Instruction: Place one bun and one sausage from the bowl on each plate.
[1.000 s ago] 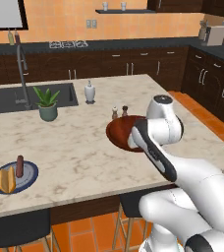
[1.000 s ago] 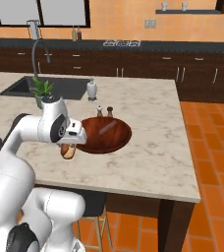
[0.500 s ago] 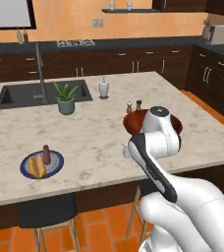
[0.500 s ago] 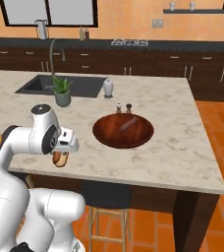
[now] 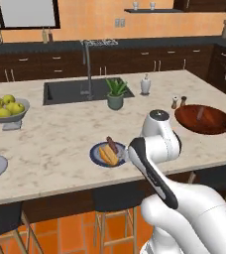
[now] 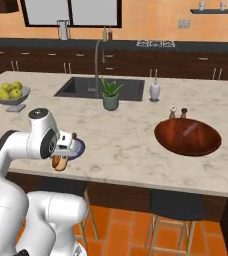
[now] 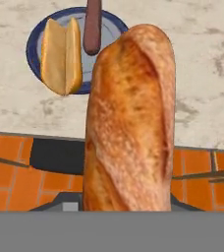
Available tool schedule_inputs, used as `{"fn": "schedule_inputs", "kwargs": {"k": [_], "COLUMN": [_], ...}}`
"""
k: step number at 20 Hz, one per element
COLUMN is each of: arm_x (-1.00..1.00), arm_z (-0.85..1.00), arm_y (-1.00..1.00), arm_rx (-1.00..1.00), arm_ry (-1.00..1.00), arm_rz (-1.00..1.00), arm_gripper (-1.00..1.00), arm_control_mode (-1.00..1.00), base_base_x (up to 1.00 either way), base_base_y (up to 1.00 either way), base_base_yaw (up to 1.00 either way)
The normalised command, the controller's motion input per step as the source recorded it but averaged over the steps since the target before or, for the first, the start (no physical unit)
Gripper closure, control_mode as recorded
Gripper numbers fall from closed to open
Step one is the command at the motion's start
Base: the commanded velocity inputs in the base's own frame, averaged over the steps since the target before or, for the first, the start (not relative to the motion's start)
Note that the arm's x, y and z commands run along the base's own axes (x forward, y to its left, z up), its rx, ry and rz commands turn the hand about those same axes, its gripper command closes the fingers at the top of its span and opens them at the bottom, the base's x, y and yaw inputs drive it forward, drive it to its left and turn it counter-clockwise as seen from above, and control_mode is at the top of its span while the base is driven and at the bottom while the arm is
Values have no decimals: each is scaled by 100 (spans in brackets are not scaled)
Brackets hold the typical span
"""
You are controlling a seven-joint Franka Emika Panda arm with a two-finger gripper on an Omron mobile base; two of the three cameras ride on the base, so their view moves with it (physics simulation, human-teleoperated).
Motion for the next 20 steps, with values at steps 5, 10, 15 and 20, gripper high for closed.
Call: {"fn": "schedule_inputs", "kwargs": {"k": [5,10,15,20], "arm_x": [0,0,0,0], "arm_z": [0,0,0,0], "arm_y": [0,0,0,0], "arm_rx": [0,0,0,0], "arm_ry": [0,0,0,0], "arm_rz": [0,0,0,0], "arm_gripper": [100,100,100,100], "arm_control_mode": [100,100,100,100], "base_base_x": [17,39,36,-19], "base_base_y": [100,100,100,100], "base_base_yaw": [0,0,0,0]}}
